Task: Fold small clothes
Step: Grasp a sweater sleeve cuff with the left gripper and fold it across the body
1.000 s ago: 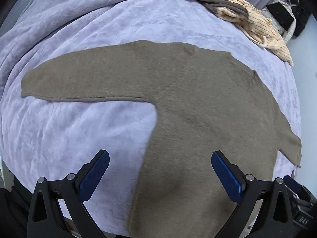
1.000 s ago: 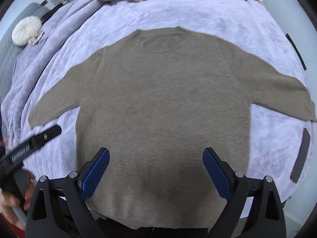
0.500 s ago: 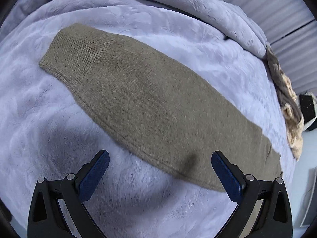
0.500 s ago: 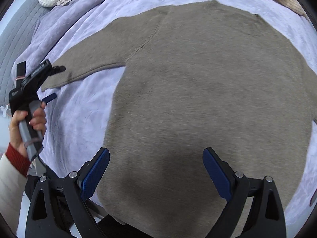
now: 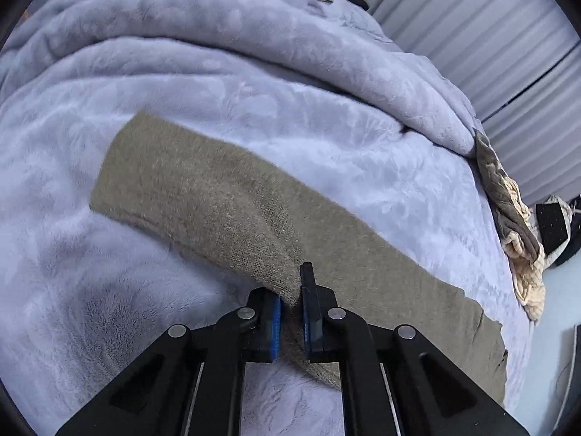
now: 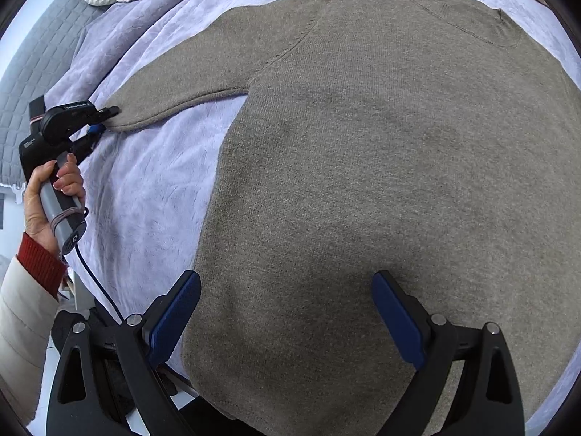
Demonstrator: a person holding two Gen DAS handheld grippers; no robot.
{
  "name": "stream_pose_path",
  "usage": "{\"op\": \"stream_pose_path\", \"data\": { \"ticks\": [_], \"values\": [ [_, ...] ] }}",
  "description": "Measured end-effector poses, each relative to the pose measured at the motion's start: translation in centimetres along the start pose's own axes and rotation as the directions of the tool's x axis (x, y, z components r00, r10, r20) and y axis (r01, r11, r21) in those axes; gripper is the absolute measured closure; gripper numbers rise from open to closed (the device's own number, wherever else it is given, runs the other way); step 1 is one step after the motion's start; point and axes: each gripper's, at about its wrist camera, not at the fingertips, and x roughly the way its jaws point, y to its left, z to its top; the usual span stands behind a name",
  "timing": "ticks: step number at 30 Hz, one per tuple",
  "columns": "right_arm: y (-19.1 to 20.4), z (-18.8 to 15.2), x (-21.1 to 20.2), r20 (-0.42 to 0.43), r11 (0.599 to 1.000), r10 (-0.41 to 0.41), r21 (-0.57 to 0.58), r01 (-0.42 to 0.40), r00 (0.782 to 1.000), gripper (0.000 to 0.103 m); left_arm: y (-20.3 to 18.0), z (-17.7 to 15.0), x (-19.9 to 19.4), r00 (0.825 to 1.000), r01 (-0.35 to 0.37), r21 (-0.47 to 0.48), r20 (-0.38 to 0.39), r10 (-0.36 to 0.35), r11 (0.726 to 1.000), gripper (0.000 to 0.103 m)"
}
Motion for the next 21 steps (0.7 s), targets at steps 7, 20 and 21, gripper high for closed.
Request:
{"op": "stream_pose_path", "data": {
  "ticks": [7, 20, 21],
  "values": [
    [-2.9, 0.2, -2.1, 0.067, 0.999, 0.03, 0.023, -0.032, 0.997, 0.007, -10.9, -1.3, -5.2, 0.985, 0.119, 0.258, 0.092, -0.147, 0.959, 0.093],
    [-17.4, -1.1, -8.5, 0.215, 0.969, -0.081, 0.247, 0.026, 0.973, 0.007, -36.3, -18.2, 1.1, 0.945, 0.325, 0.659, -0.213, -0.246, 0.678, 0.093],
    [-18.4, -1.5, -8.6, 0.214, 0.964, -0.092, 0.266, 0.032, 0.973, 0.007, -37.3, -20.2, 2.2, 0.947, 0.321, 0.684, -0.239, -0.214, 0.655, 0.093]
  ]
}}
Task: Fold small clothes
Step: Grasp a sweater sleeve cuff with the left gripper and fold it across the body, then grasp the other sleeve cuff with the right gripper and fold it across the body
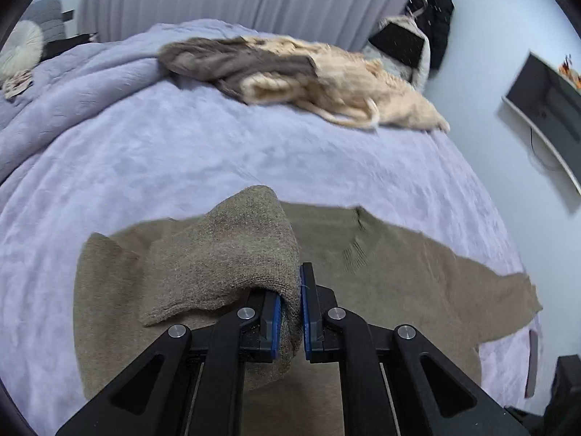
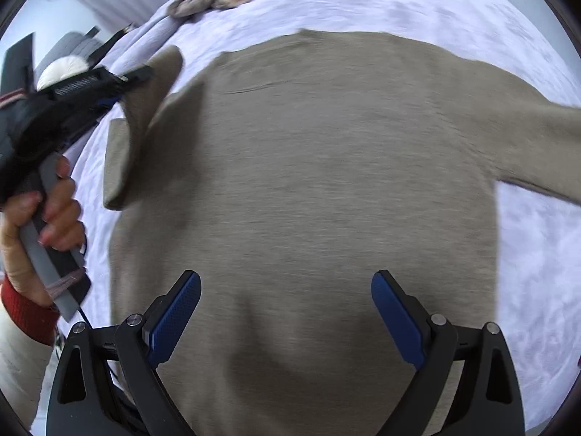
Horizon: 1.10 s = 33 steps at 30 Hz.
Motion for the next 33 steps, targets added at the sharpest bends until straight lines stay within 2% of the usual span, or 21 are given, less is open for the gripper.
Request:
{"op": "stream_pose_path", "data": {
  "ticks": [2, 4, 5, 7, 9, 11, 14, 17, 19, 20, 22, 25, 28, 29, 31, 32, 33],
  "values": [
    [-1.9, -0.4, 0.0, -0.001, 0.999, -0.021, 0.032, 0.021, 1.0, 0.007, -2.5, -1.5, 2.5, 0.998, -0.018, 0.059, -0.06, 0.022, 0.998, 0.093],
    [-3.5, -0.6, 0.1, -0.007, 0.997, -0.036, 0.062, 0.036, 0.999, 0.007, -4.4, -3.1, 4.2, 0.993, -0.075, 0.114, -0.085, 0.085, 0.991, 0.092],
    [-4.3, -0.6, 0.0, -0.008, 0.996, -0.037, 0.076, 0.038, 0.999, 0.007, -5.0, -3.6, 4.8, 0.988, -0.106, 0.136, -0.1, 0.12, 0.985, 0.089],
    [-5.4, -0.6, -0.1, -0.002, 0.995, -0.045, 0.092, 0.045, 0.999, 0.007, -5.3, -4.2, 4.7, 0.986, -0.102, 0.131, -0.118, 0.118, 0.986, 0.046],
    [-6.0, -0.3, -0.3, 0.01, 0.994, -0.052, 0.092, 0.051, 0.999, 0.007, -5.3, -4.6, 2.9, 0.991, -0.097, 0.116, -0.079, 0.106, 0.989, 0.036],
    [-6.1, 0.5, -0.5, 0.026, 0.994, -0.064, 0.086, 0.061, 0.998, 0.007, -5.8, -5.0, 0.8, 0.993, -0.094, 0.165, -0.06, 0.105, 0.982, 0.035],
    [-5.9, 1.8, -0.8, 0.066, 0.996, -0.078, 0.056, 0.074, 0.995, 0.007, -4.5, -4.9, -2.9, 0.993, -0.113, 0.183, -0.021, 0.119, 0.977, 0.035],
    [-3.5, 4.2, -1.1, 0.127, 0.996, -0.069, -0.038, 0.075, 0.989, 0.007, 0.3, -3.6, -5.4, 0.98, -0.198, 0.113, 0.013, 0.197, 0.974, 0.035],
    [-0.4, 6.1, -0.8, 0.173, 0.986, -0.048, -0.149, 0.074, 0.984, 0.007, 4.7, -2.9, -6.0, 0.965, -0.263, 0.031, -0.007, 0.263, 0.964, 0.035],
    [1.6, 7.2, -0.3, 0.193, 0.974, -0.037, -0.212, 0.078, 0.981, 0.007, 7.1, -2.8, -6.0, 0.951, -0.307, -0.008, -0.039, 0.306, 0.952, 0.035],
    [6.1, 9.0, 1.4, 0.215, 0.918, -0.04, -0.377, 0.12, 0.976, 0.007, 10.7, -3.3, -6.0, 0.923, -0.379, -0.061, -0.099, 0.372, 0.923, 0.035],
    [11.6, 10.4, 5.4, 0.26, 0.787, -0.121, -0.563, 0.252, 0.958, 0.009, 12.9, -5.3, -7.3, 0.915, -0.394, -0.067, -0.126, 0.384, 0.917, 0.035],
    [14.3, 11.2, 8.9, 0.296, 0.691, -0.201, -0.632, 0.349, 0.934, 0.014, 12.5, -8.4, -7.1, 0.907, -0.376, 0.021, -0.195, 0.373, 0.926, 0.035],
    [14.7, 11.3, 10.1, 0.308, 0.661, -0.242, -0.641, 0.389, 0.92, 0.016, 12.3, -9.1, -6.7, 0.906, -0.365, 0.033, -0.218, 0.364, 0.93, 0.035],
    [14.9, 11.7, 11.6, 0.309, 0.635, -0.292, -0.645, 0.425, 0.905, 0.037, 11.9, -10.3, -5.4, 0.905, -0.347, 0.034, -0.251, 0.344, 0.937, 0.036],
    [14.7, 12.0, 11.9, 0.277, 0.659, -0.279, -0.641, 0.394, 0.919, 0.076, 11.7, -10.4, -4.6, 0.904, -0.349, 0.027, -0.255, 0.344, 0.937, 0.035],
    [14.3, 12.3, 11.4, 0.256, 0.695, -0.263, -0.619, 0.367, 0.93, 0.088, 11.6, -10.4, -4.1, 0.902, -0.36, 0.019, -0.247, 0.353, 0.933, 0.035]
  ]
}}
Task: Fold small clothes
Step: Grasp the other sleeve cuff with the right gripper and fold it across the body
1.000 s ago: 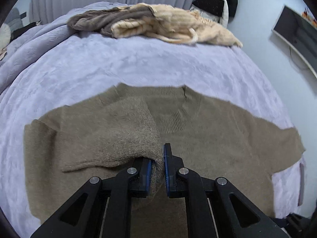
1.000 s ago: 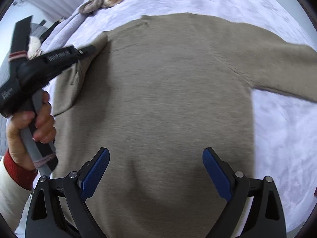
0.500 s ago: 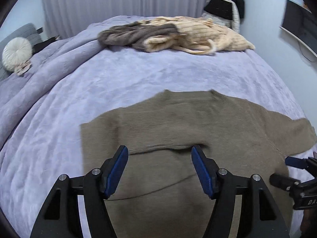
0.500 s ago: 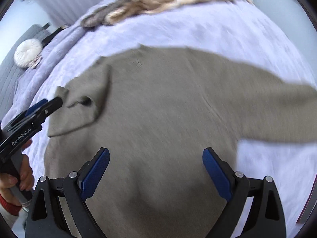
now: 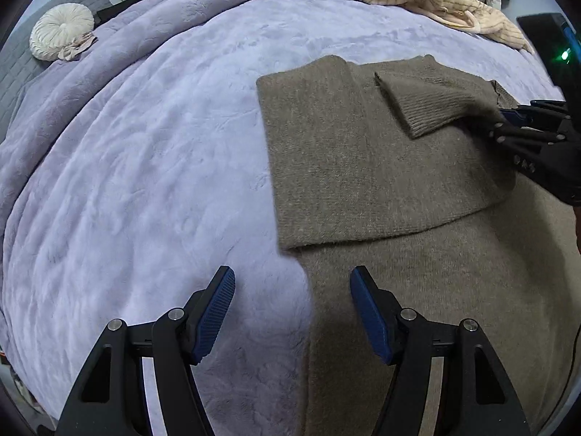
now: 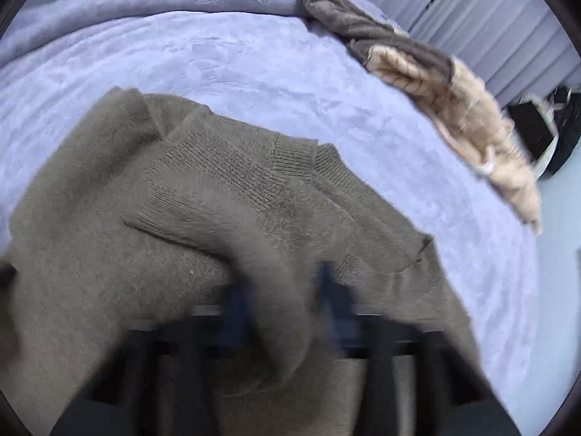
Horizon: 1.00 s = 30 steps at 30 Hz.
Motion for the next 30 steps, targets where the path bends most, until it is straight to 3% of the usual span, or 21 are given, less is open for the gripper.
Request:
{"op": "stream_pose_path", "data": {
  "ticks": [3, 6, 8, 10, 12, 13, 15, 17, 19, 20, 21, 24, 26, 28, 30],
  "values": [
    [-4.5, -0.8, -2.9, 0.125, 0.953, 0.149, 0.247, -0.176, 0.981, 0.088, -0.2, 1.3, 0.6, 0.994, -0.092, -0.071, 0.057, 0.096, 0.993, 0.035],
    [-9.2, -3.6, -4.6, 0.245, 0.811, 0.217, 0.493, -0.314, 0.945, 0.088, 1.0, 1.7, 1.3, 0.986, -0.143, -0.159, 0.062, 0.155, 0.977, 0.035],
    [-11.7, -7.0, -3.8, 0.251, 0.678, 0.245, 0.646, -0.351, 0.936, 0.088, 1.4, 1.5, 1.4, 0.983, -0.159, -0.182, 0.064, 0.173, 0.97, 0.035],
    [-13.3, -11.1, -1.3, 0.235, 0.505, 0.323, 0.776, -0.377, 0.917, 0.087, 1.6, 1.3, 1.4, 0.979, -0.177, -0.181, 0.067, 0.192, 0.967, 0.028],
    [-13.9, -14.3, 0.7, 0.231, 0.374, 0.391, 0.845, -0.383, 0.891, 0.082, 1.6, 1.3, 1.4, 0.975, -0.195, -0.172, 0.072, 0.21, 0.966, 0.027],
    [-14.1, -15.5, 1.1, 0.276, 0.307, 0.41, 0.856, -0.416, 0.869, 0.081, 1.6, 1.5, 1.5, 0.975, -0.198, -0.168, 0.07, 0.212, 0.966, 0.027],
    [-14.5, -16.3, 0.8, 0.329, 0.246, 0.408, 0.859, -0.45, 0.852, 0.064, 1.5, 1.5, 1.5, 0.974, -0.205, -0.163, 0.067, 0.218, 0.965, 0.027],
    [-15.1, -16.0, 0.5, 0.359, 0.22, 0.39, 0.858, -0.464, 0.848, 0.051, 1.5, 1.7, 1.5, 0.972, -0.215, -0.161, 0.061, 0.227, 0.963, 0.027],
    [-15.8, -15.3, 1.0, 0.354, 0.199, 0.396, 0.868, -0.455, 0.847, 0.052, 1.2, 1.9, 1.3, 0.968, -0.231, -0.16, 0.057, 0.243, 0.96, 0.027],
    [-16.2, -14.9, 1.2, 0.333, 0.199, 0.406, 0.877, -0.438, 0.851, 0.079, 1.0, 1.9, 1.2, 0.964, -0.25, -0.154, 0.058, 0.261, 0.956, 0.027],
    [-16.5, -14.4, 1.2, 0.327, 0.205, 0.404, 0.878, -0.433, 0.854, 0.096, 0.8, 1.9, 0.8, 0.958, -0.267, -0.146, 0.064, 0.278, 0.953, 0.027],
    [-17.4, -13.6, -1.1, 0.362, 0.283, 0.352, 0.838, -0.466, 0.863, 0.096, 0.5, 1.9, 0.3, 0.934, -0.327, -0.089, 0.122, 0.336, 0.941, 0.027],
    [-17.3, -14.0, -1.6, 0.333, 0.348, 0.334, 0.826, -0.443, 0.882, 0.096, 0.4, 1.8, 0.4, 0.926, -0.348, -0.036, 0.141, 0.349, 0.937, 0.02],
    [-17.2, -15.2, -0.5, 0.287, 0.354, 0.353, 0.84, -0.411, 0.89, 0.096, 0.6, 1.6, 0.4, 0.934, -0.331, 0.008, 0.146, 0.326, 0.944, 0.019],
    [-17.0, -16.8, 0.9, 0.274, 0.33, 0.394, 0.849, -0.413, 0.877, 0.096, 0.9, 1.1, -0.2, 0.946, -0.302, 0.063, 0.146, 0.29, 0.951, 0.019]
  ]
}}
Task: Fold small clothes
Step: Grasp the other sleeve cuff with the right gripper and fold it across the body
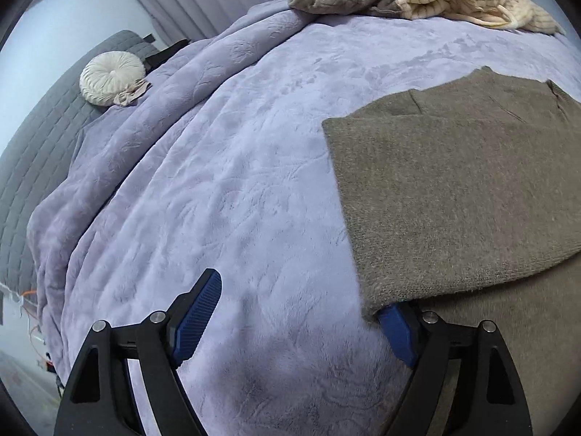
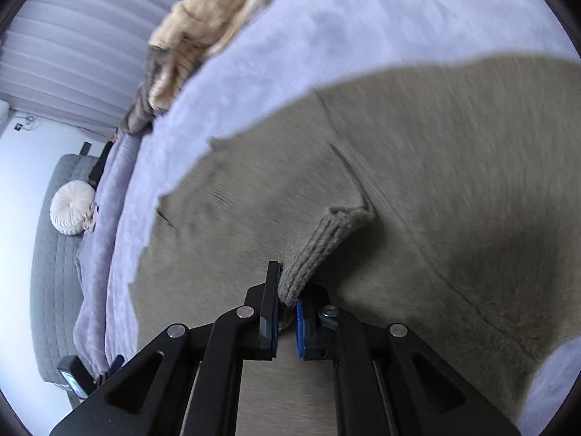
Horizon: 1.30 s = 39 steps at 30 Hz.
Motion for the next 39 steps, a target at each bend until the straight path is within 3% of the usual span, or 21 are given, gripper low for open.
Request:
{"op": "stream_pose_path", "data": {
  "ticks": [2, 7, 10, 12, 13, 15, 18, 21, 23, 25, 26, 27, 29, 30, 33, 36, 39],
  "values": [
    [-1.1, -0.3, -0.2, 0.012, 0.999, 0.029, 0.037, -0.03, 0.999, 0.097, 0.5, -0.5, -1.1, 0.999, 0.046, 0.052, -0.004, -0.046, 0.998, 0.019],
    [-0.8, -0.4, -0.7, 0.009, 1.0, 0.022, 0.019, -0.022, 1.0, 0.09, 1.4, -0.2, -2.6, 0.987, 0.153, 0.06, -0.049, -0.15, 0.986, 0.019],
    [-0.7, 0.0, -0.6, -0.01, 0.999, 0.032, 0.024, -0.031, 0.999, 0.089, 2.9, 0.1, -2.3, 0.973, 0.216, 0.016, -0.088, -0.214, 0.976, 0.019],
    [-0.9, 0.1, -0.6, -0.017, 0.999, 0.041, 0.027, -0.041, 0.999, 0.089, 4.9, 0.6, -1.8, 0.957, 0.263, -0.066, -0.113, -0.269, 0.963, 0.019],
    [-1.0, 0.1, -0.6, -0.017, 0.999, 0.044, 0.026, -0.043, 0.999, 0.089, 5.6, 0.9, -1.4, 0.947, 0.287, -0.112, -0.119, -0.3, 0.951, 0.019],
    [-1.1, -0.2, -0.7, -0.011, 0.999, 0.04, 0.016, -0.04, 0.999, 0.089, 6.6, 2.8, 0.2, 0.905, 0.382, -0.218, -0.112, -0.411, 0.898, 0.019],
    [-0.8, -0.4, -0.6, 0.0, 1.0, 0.019, -0.001, -0.019, 1.0, 0.089, 5.3, 5.9, 3.7, 0.842, 0.484, -0.289, -0.103, -0.53, 0.826, 0.019],
    [-0.4, -0.4, -0.6, -0.004, 1.0, 0.004, -0.021, -0.004, 1.0, 0.089, 3.0, 8.0, 7.5, 0.794, 0.523, -0.328, -0.149, -0.59, 0.787, 0.021],
    [-0.4, -0.4, -0.6, -0.014, 1.0, 0.007, -0.026, -0.007, 1.0, 0.089, 2.1, 8.7, 9.2, 0.789, 0.505, -0.362, -0.173, -0.589, 0.783, 0.043],
    [-0.5, -0.3, -0.7, -0.023, 1.0, 0.014, -0.017, -0.015, 1.0, 0.089, 2.1, 9.1, 9.3, 0.792, 0.504, -0.394, -0.143, -0.593, 0.768, 0.092],
    [-0.5, -0.2, -0.7, -0.027, 1.0, 0.014, -0.008, -0.014, 1.0, 0.089, 2.4, 9.4, 8.8, 0.788, 0.518, -0.407, -0.113, -0.605, 0.752, 0.092],
    [-0.4, -0.2, -0.8, -0.03, 1.0, 0.01, -0.004, -0.01, 1.0, 0.089, 2.7, 9.9, 8.1, 0.797, 0.525, -0.395, -0.081, -0.598, 0.754, 0.092],
    [0.4, -0.1, -1.3, -0.017, 1.0, 0.011, -0.025, -0.012, 1.0, 0.094, 3.0, 11.4, 6.1, 0.828, 0.53, -0.31, -0.011, -0.56, 0.789, 0.094],
    [0.9, 0.0, -1.6, -0.005, 0.999, 0.022, -0.041, -0.023, 1.0, 0.095, 3.0, 12.1, 5.6, 0.833, 0.534, -0.27, 0.005, -0.554, 0.801, 0.094],
    [2.2, 0.5, -1.8, 0.028, 0.997, 0.024, -0.073, -0.022, 0.999, 0.095, 2.7, 13.2, 6.5, 0.837, 0.529, -0.226, -0.022, -0.547, 0.818, 0.094],
    [1.0, 0.3, -0.6, 0.019, 0.999, -0.023, -0.028, 0.023, 1.0, 0.095, 1.7, 11.8, 8.8, 0.872, 0.458, -0.2, -0.086, -0.481, 0.866, 0.093],
    [-0.9, 0.0, -0.5, 0.013, 0.998, 0.028, 0.049, -0.029, 1.0, 0.097, 2.6, 10.3, 9.3, 0.867, 0.467, -0.251, -0.06, -0.495, 0.848, 0.089]
  ]
}}
